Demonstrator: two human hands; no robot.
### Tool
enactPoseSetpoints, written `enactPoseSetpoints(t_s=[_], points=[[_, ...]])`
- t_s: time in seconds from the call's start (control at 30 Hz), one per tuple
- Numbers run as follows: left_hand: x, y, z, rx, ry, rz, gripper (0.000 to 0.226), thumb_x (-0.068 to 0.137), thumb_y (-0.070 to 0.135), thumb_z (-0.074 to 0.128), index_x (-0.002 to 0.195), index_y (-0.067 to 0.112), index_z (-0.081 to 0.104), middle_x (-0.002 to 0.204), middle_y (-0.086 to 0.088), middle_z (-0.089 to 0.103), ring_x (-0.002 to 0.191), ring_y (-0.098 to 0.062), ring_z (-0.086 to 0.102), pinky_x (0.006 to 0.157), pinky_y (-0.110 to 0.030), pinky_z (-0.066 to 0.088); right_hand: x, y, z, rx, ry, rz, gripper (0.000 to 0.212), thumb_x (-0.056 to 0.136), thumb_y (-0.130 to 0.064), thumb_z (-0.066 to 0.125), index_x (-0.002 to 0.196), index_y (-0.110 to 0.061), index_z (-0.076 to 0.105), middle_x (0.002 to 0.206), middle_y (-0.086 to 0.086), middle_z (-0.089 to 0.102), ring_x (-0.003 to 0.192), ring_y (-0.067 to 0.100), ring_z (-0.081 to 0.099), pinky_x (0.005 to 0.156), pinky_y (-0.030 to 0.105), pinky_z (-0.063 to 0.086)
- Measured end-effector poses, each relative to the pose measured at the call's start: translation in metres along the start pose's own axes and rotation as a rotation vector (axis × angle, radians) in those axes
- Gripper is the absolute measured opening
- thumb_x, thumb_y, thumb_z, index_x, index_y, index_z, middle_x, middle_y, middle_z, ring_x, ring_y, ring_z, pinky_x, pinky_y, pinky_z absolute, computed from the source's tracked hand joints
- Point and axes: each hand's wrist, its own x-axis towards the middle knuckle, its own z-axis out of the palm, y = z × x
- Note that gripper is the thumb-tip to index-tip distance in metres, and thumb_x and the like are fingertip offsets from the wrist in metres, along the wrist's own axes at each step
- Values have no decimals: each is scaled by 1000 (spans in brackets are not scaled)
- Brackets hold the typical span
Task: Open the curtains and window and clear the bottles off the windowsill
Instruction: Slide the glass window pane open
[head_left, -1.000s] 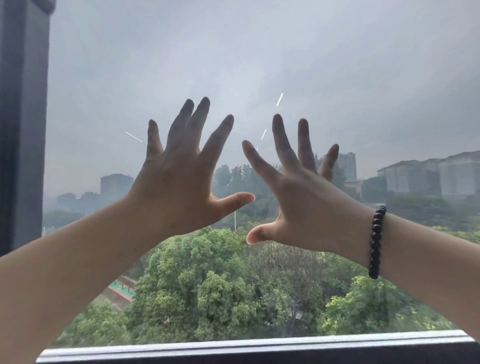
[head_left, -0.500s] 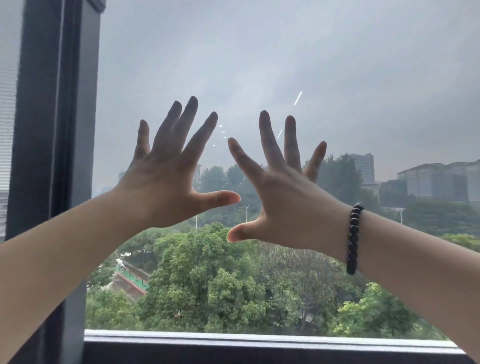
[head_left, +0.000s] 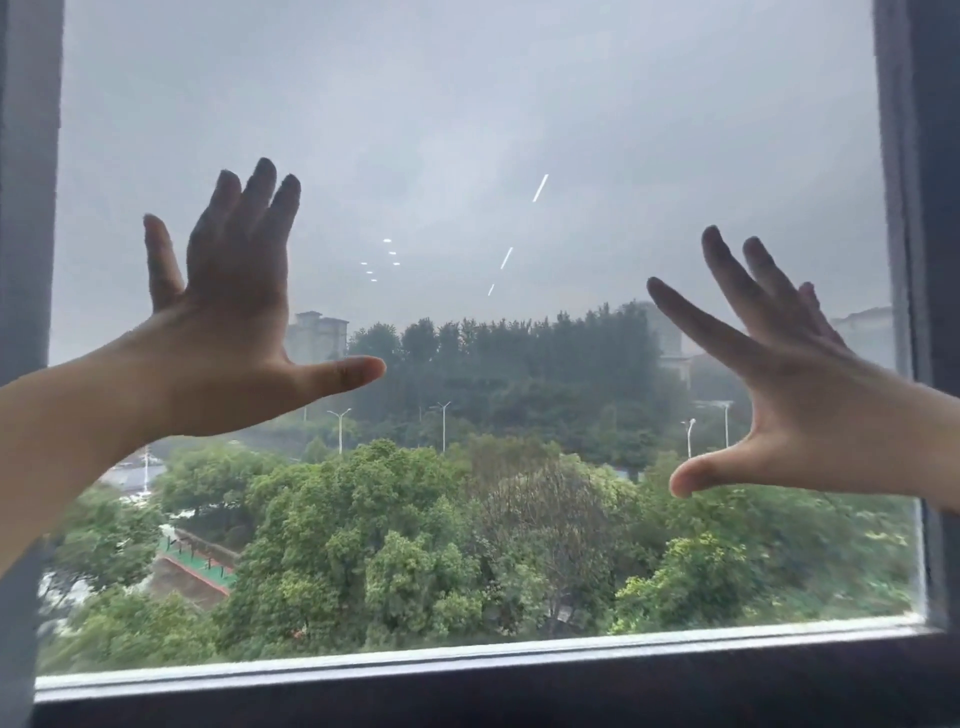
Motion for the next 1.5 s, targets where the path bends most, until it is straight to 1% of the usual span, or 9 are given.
enactPoseSetpoints(t_s=[0.13,0.33,0.57,0.67,0.8,1.17,1.3,1.4,1.5], points=[[2,42,7,-170,55,22,132,51,97,35,144,34,-34,157,4,-35,144,-15,-33,113,-50,-21,-9,13,5,-56,-33,16,133,48,-81,65,138,-50,-29,144,-13,-48,135,14,-43,116,57,-7],[16,98,20,-167,64,220,129,64,88,48,148,29,-29,157,4,-35,143,-15,-36,111,-47,-25,-6,15,9,-58,-28,34,136,48,-78,68,138,-49,-30,144,-13,-48,135,16,-42,113,64,-4],[25,134,29,-165,38,289,126,71,78,54,147,26,-32,157,5,-36,141,-15,-38,113,-55,-23,-2,9,12,2,-38,54,139,47,-71,75,139,-49,-27,143,-11,-49,134,19,-45,109,69,-8],[23,137,32,-104,-15,323,119,72,82,48,147,34,-31,151,4,-46,137,-17,-45,111,-57,-26,4,-5,21,20,15,65,137,45,-82,65,142,-45,-26,145,-4,-48,133,28,-45,105,74,-11],[23,131,36,60,-101,294,114,67,91,34,138,42,-41,139,5,-59,130,-20,-54,109,-59,-27,10,-17,30,55,44,82,141,46,-78,71,139,-46,-30,142,-4,-52,129,30,-49,102,75,-14],[15,96,29,78,-88,296,111,58,99,19,139,48,-36,144,11,-53,133,-13,-49,112,-53,-25,14,-39,32,99,106,-1,139,49,-77,71,142,-42,-27,146,-6,-47,134,28,-44,106,73,-9],[11,79,26,136,-89,292,109,55,99,11,136,48,-40,142,12,-55,133,-11,-50,112,-50,-26,4,-30,32,191,288,13,123,63,-77,61,148,-35,-18,152,-3,-38,141,20,-34,114,59,-5],[6,68,22,143,-85,286,107,56,99,11,135,49,-41,143,12,-54,133,-9,-49,113,-48,-25,0,-6,34,116,480,148,107,78,-74,45,151,-22,-14,155,12,-31,143,28,-28,114,54,-12],[3,55,19,148,-65,285,107,55,100,8,136,49,-40,144,13,-52,134,-8,-48,115,-48,-23,-1,26,38,83,631,323,100,84,-67,39,151,-13,-11,155,23,-21,144,38,-19,114,55,-9]])
